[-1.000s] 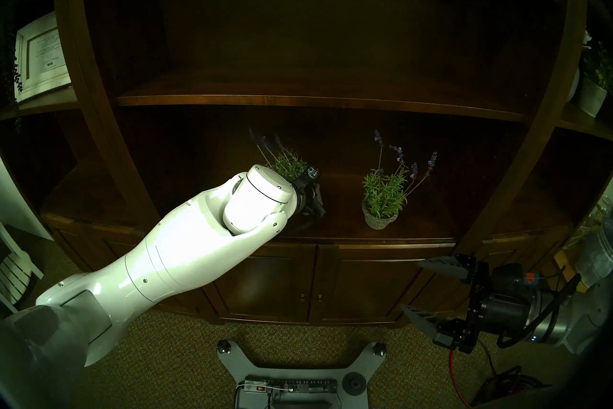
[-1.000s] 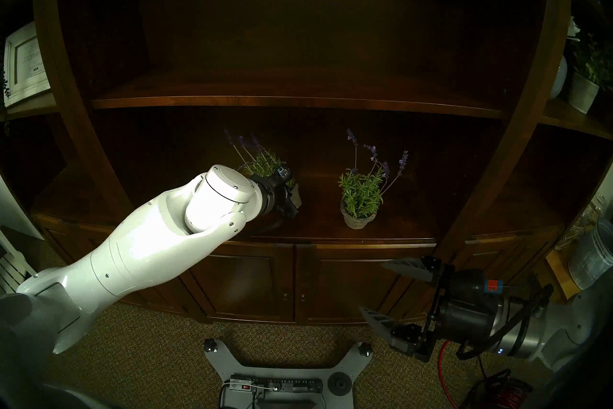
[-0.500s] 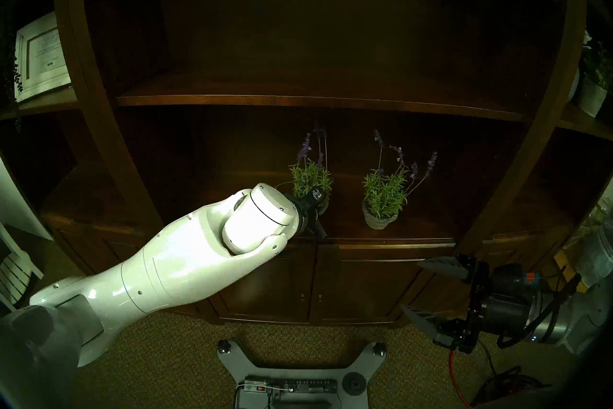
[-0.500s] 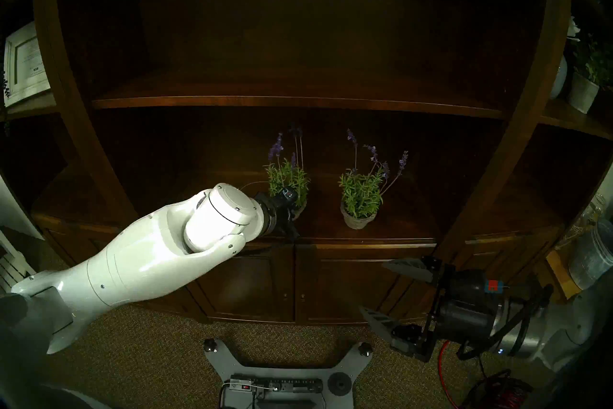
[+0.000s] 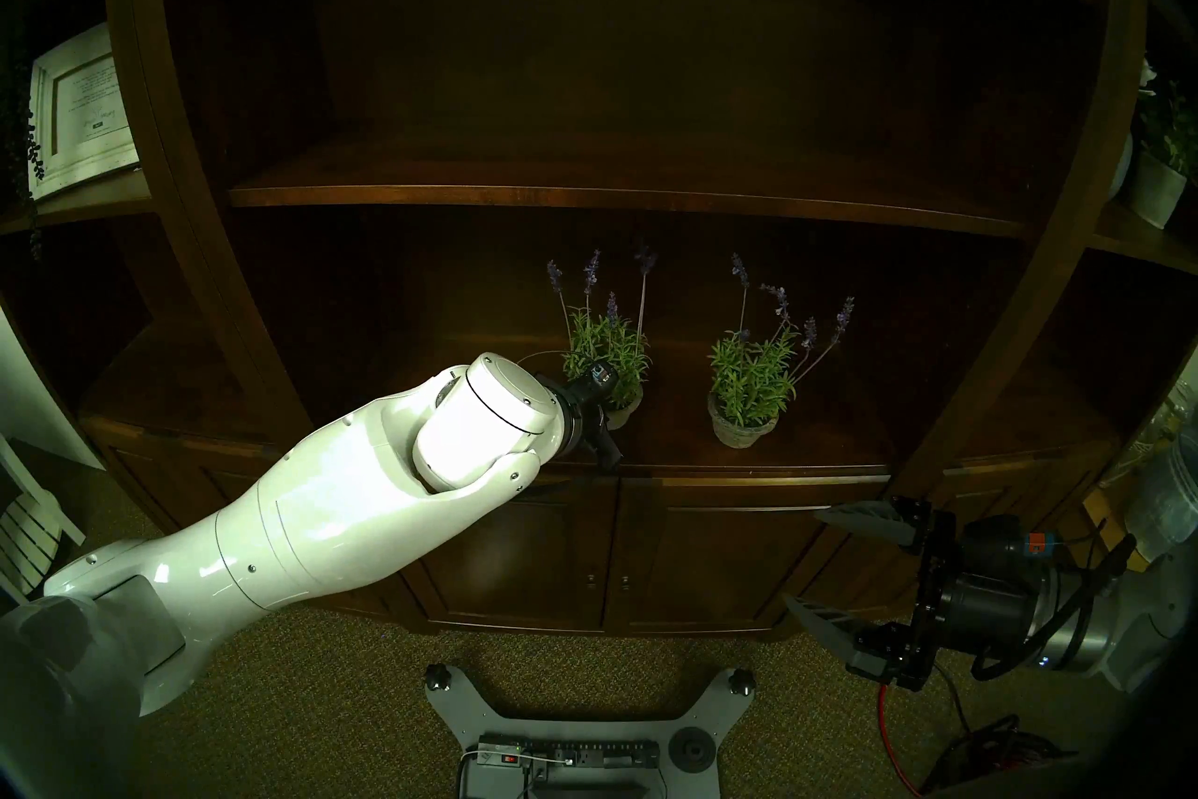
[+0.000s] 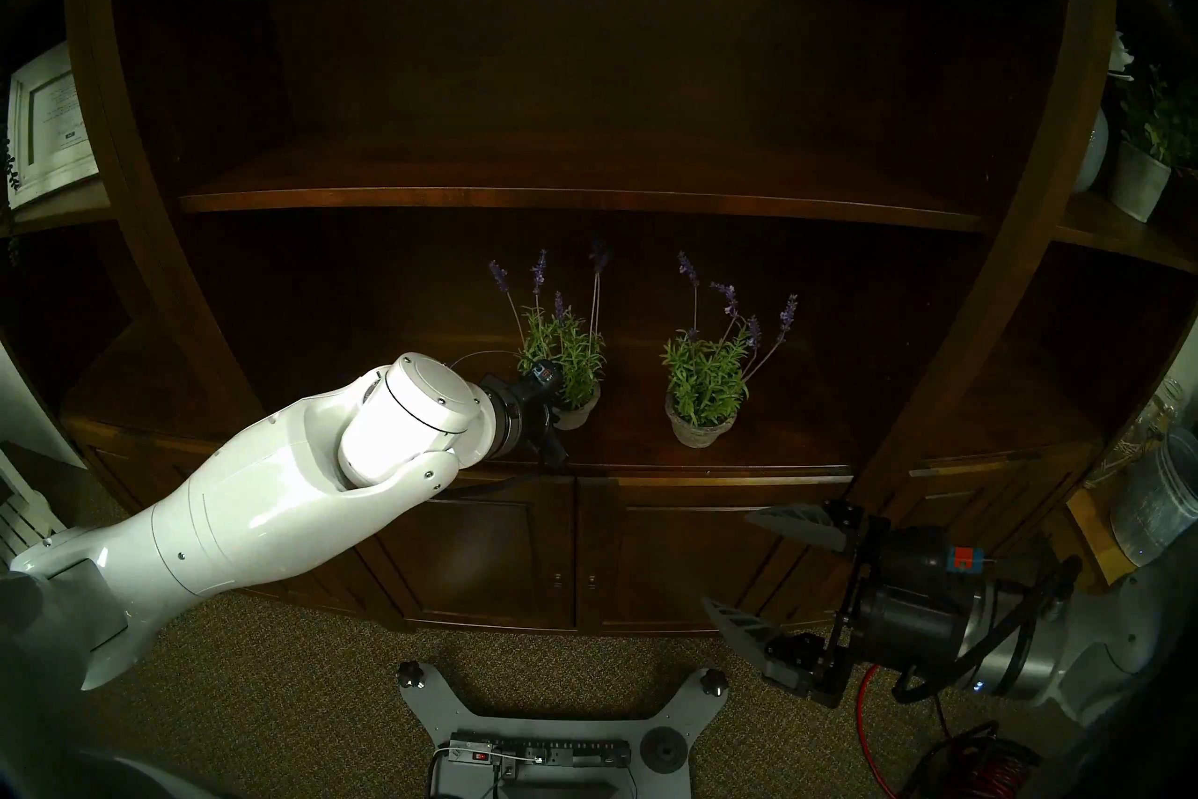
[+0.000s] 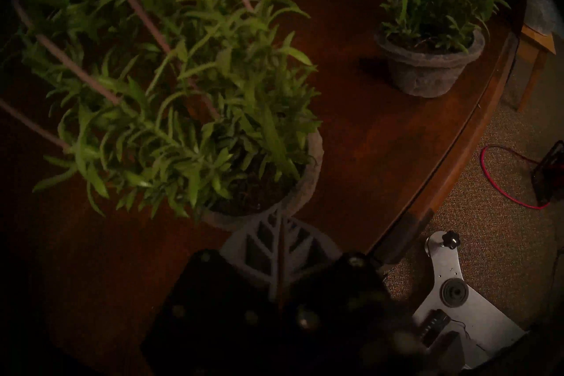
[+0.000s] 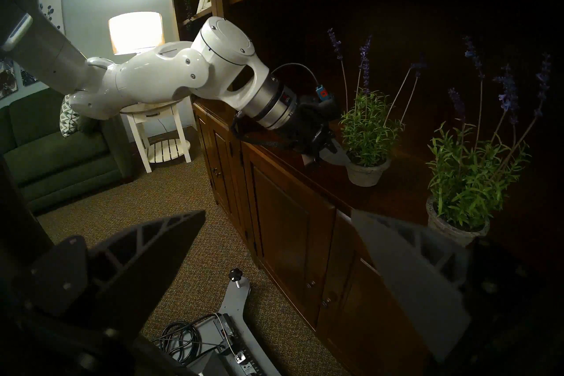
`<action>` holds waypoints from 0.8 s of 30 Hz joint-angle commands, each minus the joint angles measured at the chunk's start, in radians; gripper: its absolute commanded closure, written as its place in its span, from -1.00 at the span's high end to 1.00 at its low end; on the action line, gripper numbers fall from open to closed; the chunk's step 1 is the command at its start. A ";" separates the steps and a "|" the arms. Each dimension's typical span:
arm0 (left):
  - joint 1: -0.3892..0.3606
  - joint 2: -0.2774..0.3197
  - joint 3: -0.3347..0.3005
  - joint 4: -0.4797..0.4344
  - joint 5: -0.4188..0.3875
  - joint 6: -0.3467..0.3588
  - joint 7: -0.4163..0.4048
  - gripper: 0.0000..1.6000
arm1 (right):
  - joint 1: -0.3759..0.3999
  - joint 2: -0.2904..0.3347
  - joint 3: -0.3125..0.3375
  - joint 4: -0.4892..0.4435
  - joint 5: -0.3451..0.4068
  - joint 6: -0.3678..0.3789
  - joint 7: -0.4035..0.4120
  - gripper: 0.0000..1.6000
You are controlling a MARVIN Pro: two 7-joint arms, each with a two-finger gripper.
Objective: Place the fake decorative plant upright
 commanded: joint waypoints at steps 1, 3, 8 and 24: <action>-0.020 -0.001 -0.041 -0.006 -0.016 -0.002 0.006 -1.00 | 0.009 -0.002 0.002 -0.003 0.003 -0.016 0.003 1.00; -0.020 0.000 -0.046 -0.004 -0.025 -0.002 0.009 -1.00 | 0.009 -0.002 0.002 -0.003 0.002 -0.016 0.003 1.00; -0.021 -0.001 -0.053 -0.002 -0.036 -0.003 0.014 -1.00 | 0.010 -0.002 0.001 -0.003 0.002 -0.016 0.003 1.00; -0.028 -0.022 -0.073 0.023 -0.074 -0.010 0.038 -0.29 | 0.011 -0.002 0.000 -0.003 0.002 -0.016 0.003 1.00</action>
